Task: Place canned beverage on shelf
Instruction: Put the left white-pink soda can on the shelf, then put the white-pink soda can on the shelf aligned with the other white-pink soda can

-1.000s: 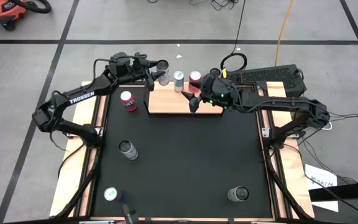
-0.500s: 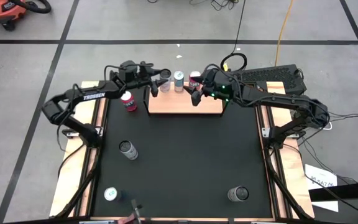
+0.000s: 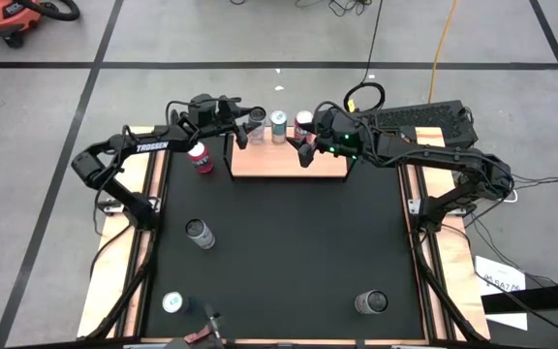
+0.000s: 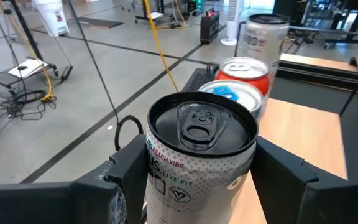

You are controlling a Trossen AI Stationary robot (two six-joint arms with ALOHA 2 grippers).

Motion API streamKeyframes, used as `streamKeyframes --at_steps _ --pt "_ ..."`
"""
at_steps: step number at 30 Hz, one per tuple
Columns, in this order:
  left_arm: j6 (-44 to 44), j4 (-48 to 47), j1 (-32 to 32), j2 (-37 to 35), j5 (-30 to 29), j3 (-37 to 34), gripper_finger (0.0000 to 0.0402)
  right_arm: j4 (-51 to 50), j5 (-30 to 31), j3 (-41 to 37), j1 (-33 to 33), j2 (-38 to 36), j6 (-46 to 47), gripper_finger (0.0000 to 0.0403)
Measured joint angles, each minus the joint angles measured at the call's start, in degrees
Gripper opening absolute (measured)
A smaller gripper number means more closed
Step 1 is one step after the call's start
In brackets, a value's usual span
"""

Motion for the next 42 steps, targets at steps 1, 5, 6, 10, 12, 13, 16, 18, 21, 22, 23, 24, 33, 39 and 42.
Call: streamKeyframes --at_steps 1,5,6,10,12,13,16,18,21,22,23,24,33,39,42 --pt "0.00 -0.11 0.20 0.00 0.00 0.00 0.0223 -0.02 0.00 0.00 0.00 0.00 0.00 0.0286" --pt "-0.05 -0.09 0.38 0.00 0.01 0.00 0.0223 -0.02 0.00 0.00 0.00 0.00 0.00 0.0286" --pt "-0.08 -0.17 0.36 0.00 0.08 0.00 0.0223 -0.02 0.00 0.00 0.00 0.00 0.00 0.0286" --pt "-0.45 -0.36 0.33 0.00 0.34 0.00 0.0223 -0.01 0.00 0.00 0.00 0.00 0.24 0.0286" --pt "-1.52 -0.41 0.33 0.00 0.49 0.00 0.0223 -0.01 0.01 0.00 0.00 0.00 0.77 0.0286" --pt "-1.47 -0.62 0.33 0.00 0.52 0.04 0.0223 -0.01 0.00 0.00 0.00 0.00 0.97 0.0286" --pt "-1.40 -1.29 0.33 0.00 0.50 0.12 0.0225 -0.01 -0.02 0.00 0.00 0.00 1.05 0.0286" --pt "-1.36 -1.64 0.31 -0.02 0.50 0.15 0.0231 -0.02 -0.04 0.00 0.00 0.00 1.15 0.0286" --pt "-1.38 -1.72 0.31 -0.02 0.42 0.15 0.0247 0.00 -0.07 0.00 0.00 0.00 1.48 0.0290" --pt "-1.38 -1.77 0.31 -0.02 0.17 0.15 0.0255 -0.02 -0.07 0.00 0.00 0.00 1.49 0.0292" --pt "-1.38 -1.81 0.31 -0.02 0.01 0.15 0.0263 0.00 -0.09 0.00 0.00 0.00 1.49 0.0295" --pt "-1.38 -1.83 0.31 -0.02 -0.19 0.15 0.0272 0.00 -0.09 0.00 0.00 0.00 1.49 0.0297" --pt "-1.62 -2.68 0.31 -2.19 -2.60 0.09 0.0333 0.00 -0.11 0.00 0.07 0.00 1.66 0.0304" --pt "-1.62 -5.68 0.33 -9.66 -4.60 0.08 0.0338 0.57 -0.11 0.00 0.07 0.00 1.71 0.0304" --pt "-1.60 -8.23 0.04 -15.07 -4.87 0.09 0.0338 2.93 -0.18 -0.04 0.15 0.00 3.13 0.0304"
